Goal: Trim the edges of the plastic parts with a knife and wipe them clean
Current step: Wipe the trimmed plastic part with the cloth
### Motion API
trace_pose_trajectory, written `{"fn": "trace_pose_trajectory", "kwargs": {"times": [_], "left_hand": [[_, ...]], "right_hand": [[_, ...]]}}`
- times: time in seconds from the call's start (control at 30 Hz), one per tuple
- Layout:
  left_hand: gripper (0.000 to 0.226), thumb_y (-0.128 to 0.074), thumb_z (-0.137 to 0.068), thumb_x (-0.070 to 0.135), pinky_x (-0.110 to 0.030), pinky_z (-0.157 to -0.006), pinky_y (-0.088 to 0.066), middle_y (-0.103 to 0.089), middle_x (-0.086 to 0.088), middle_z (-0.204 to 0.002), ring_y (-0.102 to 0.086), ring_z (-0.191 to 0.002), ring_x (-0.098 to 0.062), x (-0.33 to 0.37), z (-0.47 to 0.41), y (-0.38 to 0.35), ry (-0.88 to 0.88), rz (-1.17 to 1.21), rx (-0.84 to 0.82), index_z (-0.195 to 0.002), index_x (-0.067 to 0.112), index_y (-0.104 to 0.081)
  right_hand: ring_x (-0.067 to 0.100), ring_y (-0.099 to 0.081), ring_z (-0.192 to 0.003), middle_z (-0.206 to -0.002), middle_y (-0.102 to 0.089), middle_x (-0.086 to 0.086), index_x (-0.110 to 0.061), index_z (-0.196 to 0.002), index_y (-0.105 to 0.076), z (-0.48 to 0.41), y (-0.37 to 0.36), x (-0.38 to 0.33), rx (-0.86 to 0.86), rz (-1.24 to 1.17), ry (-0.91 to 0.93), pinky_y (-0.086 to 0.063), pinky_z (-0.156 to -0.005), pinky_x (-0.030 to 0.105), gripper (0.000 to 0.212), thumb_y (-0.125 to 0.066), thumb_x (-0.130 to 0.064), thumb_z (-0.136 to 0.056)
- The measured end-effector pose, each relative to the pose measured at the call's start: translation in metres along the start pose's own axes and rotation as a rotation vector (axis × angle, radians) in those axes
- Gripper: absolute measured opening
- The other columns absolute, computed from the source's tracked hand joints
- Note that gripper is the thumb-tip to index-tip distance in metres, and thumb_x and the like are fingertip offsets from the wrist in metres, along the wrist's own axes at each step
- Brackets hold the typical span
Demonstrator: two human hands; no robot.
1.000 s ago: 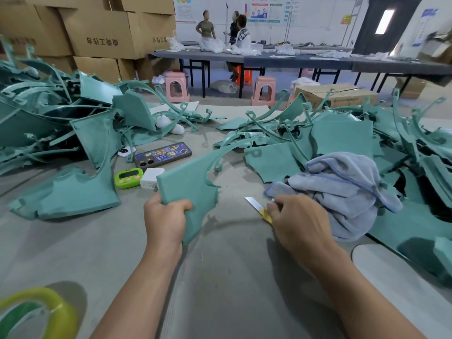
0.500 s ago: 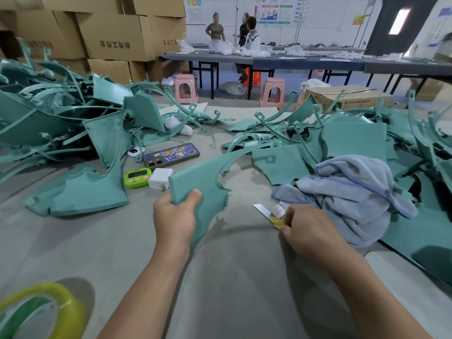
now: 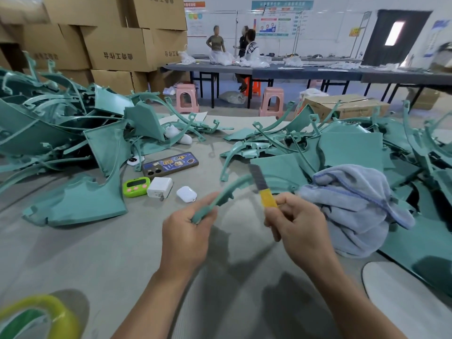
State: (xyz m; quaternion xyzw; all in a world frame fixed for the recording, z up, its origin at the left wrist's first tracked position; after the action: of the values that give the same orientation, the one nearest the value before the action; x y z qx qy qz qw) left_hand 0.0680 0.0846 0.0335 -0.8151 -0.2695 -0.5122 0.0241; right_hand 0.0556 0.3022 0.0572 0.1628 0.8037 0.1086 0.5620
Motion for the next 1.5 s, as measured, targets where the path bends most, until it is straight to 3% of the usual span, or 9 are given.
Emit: {"fn": "trace_pose_trajectory", "kwargs": {"times": [0.1,0.3,0.47,0.6,0.87,1.0,1.13,1.27,1.5], "left_hand": [[0.048,-0.068,-0.089,0.026,0.000,-0.079,-0.043,-0.070,0.036,-0.103,-0.062,-0.095,0.019,0.013,0.003,0.000,-0.107,-0.021,-0.091,-0.108,0.070,-0.063],[0.054,-0.068,-0.090,0.021,0.000,-0.059,-0.037,-0.071,0.029,-0.081,-0.047,-0.058,0.016,0.011,0.000,0.006,-0.112,0.032,-0.042,-0.103,0.073,-0.062],[0.048,-0.067,-0.088,0.025,-0.001,-0.075,-0.044,-0.071,0.035,-0.099,-0.063,-0.090,0.020,0.013,0.001,0.004,-0.108,0.044,-0.055,-0.104,0.070,-0.064],[0.038,-0.068,-0.087,0.026,0.000,-0.055,-0.035,-0.070,0.027,-0.081,-0.047,-0.055,0.015,0.002,-0.002,0.007,-0.101,-0.002,-0.002,-0.110,0.056,-0.065],[0.004,-0.078,-0.080,0.019,-0.028,-0.060,-0.057,-0.078,0.008,-0.079,-0.072,-0.069,-0.011,-0.031,-0.016,0.017,0.516,0.463,0.306,-0.080,0.023,-0.079],[0.016,-0.074,-0.090,0.024,-0.032,-0.048,-0.056,-0.079,-0.006,-0.081,-0.076,-0.066,-0.022,-0.031,-0.012,0.011,0.768,0.626,0.216,-0.089,0.008,-0.074],[0.026,-0.072,-0.091,0.035,-0.031,-0.050,-0.057,-0.079,-0.009,-0.084,-0.077,-0.071,-0.026,-0.025,-0.007,0.002,0.789,0.478,0.012,-0.093,0.009,-0.076],[0.033,-0.066,-0.095,0.037,-0.033,-0.059,-0.060,-0.078,-0.014,-0.097,-0.077,-0.086,-0.031,-0.016,0.003,-0.010,0.857,0.513,-0.275,-0.098,0.008,-0.080],[0.072,-0.077,-0.086,0.021,-0.032,-0.112,-0.041,-0.053,0.010,-0.146,-0.050,-0.134,-0.005,-0.002,-0.001,-0.008,0.194,-0.085,-0.142,-0.148,0.038,-0.044]], "right_hand": [[0.004,-0.049,-0.043,-0.051,-0.061,-0.004,-0.025,-0.069,-0.065,0.002,-0.010,0.004,-0.020,0.056,-0.030,-0.041,-0.048,0.019,0.023,-0.068,-0.020,-0.091],[0.022,-0.055,-0.053,-0.053,-0.061,0.004,-0.007,-0.061,-0.061,-0.015,0.026,0.034,0.350,0.266,-0.219,-0.039,-0.051,0.035,0.034,-0.064,-0.023,-0.090],[0.004,-0.047,-0.041,-0.050,-0.060,-0.006,-0.021,-0.065,-0.062,-0.006,-0.002,0.022,0.093,0.017,-0.045,-0.036,-0.045,0.019,0.023,-0.064,-0.029,-0.088],[0.013,-0.048,-0.046,-0.048,-0.056,0.001,-0.010,-0.060,-0.060,-0.016,0.011,0.044,0.258,0.160,-0.218,-0.040,-0.047,0.032,0.032,-0.063,-0.025,-0.088],[0.006,-0.046,-0.041,-0.049,-0.061,0.000,-0.017,-0.062,-0.069,-0.010,0.000,0.051,-0.093,0.257,-0.301,-0.039,-0.050,0.030,0.022,-0.067,-0.021,-0.084],[0.017,-0.063,-0.071,-0.071,-0.071,-0.007,-0.018,-0.079,-0.071,-0.003,0.013,0.033,0.205,0.633,-0.155,-0.044,-0.063,0.032,0.022,-0.067,-0.036,-0.092],[0.009,-0.068,-0.082,-0.086,-0.076,-0.013,-0.026,-0.094,-0.077,0.004,0.013,0.016,0.174,0.107,-0.034,-0.049,-0.070,0.015,0.022,-0.070,-0.044,-0.085],[0.016,-0.062,-0.082,-0.076,-0.065,0.014,0.000,-0.092,-0.068,0.008,-0.024,0.019,-0.292,-0.286,-0.144,-0.052,-0.072,0.046,0.037,-0.068,-0.036,-0.084],[0.025,-0.066,-0.075,-0.078,-0.068,0.014,-0.006,-0.079,-0.068,0.011,-0.034,0.023,-0.285,-0.389,-0.279,-0.055,-0.072,0.045,0.020,-0.064,-0.018,-0.094]]}}
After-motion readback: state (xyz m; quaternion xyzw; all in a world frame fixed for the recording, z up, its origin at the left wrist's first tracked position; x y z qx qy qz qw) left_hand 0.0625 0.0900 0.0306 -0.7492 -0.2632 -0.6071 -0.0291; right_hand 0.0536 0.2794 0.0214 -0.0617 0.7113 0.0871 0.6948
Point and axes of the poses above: each hand's wrist, its own z-axis away from the middle knuckle, its own y-axis out of the back of the hand, x = y × z, the point moved 4 cm from there along -z, towards the middle knuckle
